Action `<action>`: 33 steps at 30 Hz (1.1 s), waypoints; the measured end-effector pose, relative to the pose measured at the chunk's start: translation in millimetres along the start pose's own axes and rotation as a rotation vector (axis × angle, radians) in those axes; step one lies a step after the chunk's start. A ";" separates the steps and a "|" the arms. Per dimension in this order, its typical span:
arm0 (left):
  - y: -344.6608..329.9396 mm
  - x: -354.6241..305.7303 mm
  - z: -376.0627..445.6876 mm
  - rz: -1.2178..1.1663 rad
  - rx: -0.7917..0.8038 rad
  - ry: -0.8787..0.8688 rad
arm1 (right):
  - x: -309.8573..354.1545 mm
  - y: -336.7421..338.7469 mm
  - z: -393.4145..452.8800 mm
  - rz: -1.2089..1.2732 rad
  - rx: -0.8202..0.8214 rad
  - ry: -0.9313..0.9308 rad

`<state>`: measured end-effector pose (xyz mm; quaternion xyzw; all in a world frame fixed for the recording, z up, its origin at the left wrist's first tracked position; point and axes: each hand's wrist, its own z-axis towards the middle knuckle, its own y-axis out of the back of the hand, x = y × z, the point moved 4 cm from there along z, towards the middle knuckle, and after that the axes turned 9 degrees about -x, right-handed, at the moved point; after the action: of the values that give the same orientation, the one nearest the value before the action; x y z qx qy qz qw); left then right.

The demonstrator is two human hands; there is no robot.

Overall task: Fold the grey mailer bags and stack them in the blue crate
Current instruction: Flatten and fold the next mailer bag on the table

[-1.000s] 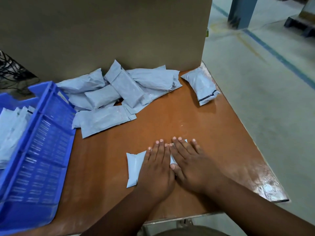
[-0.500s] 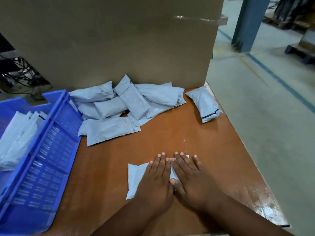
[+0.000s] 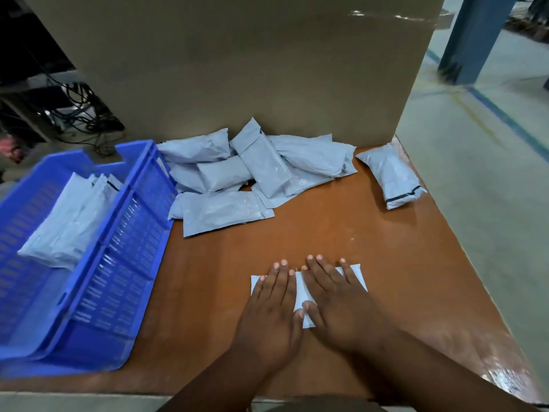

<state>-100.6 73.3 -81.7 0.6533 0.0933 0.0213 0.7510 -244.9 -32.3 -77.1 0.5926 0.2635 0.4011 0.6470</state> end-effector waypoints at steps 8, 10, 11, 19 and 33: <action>0.0 -1.5 0.2 -0.018 0.010 -0.007 | 3.2 1.8 2.0 -0.038 0.029 0.002; 0.2 -1.6 0.7 -0.019 0.007 -0.012 | 2.5 1.8 2.8 -0.042 0.041 0.002; -0.4 -1.2 0.9 -0.019 0.000 -0.016 | 2.0 2.0 4.0 -0.045 0.045 -0.006; 4.8 5.2 0.7 -0.082 -0.041 0.001 | 6.7 14.0 8.2 -0.080 0.053 -0.033; 9.6 32.4 -27.0 -0.022 0.003 0.048 | 55.5 -9.0 20.4 0.000 0.052 0.096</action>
<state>-72.5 106.1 -79.3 0.6528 0.1185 0.0285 0.7477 -196.4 2.7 -75.1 0.5893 0.3048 0.4220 0.6179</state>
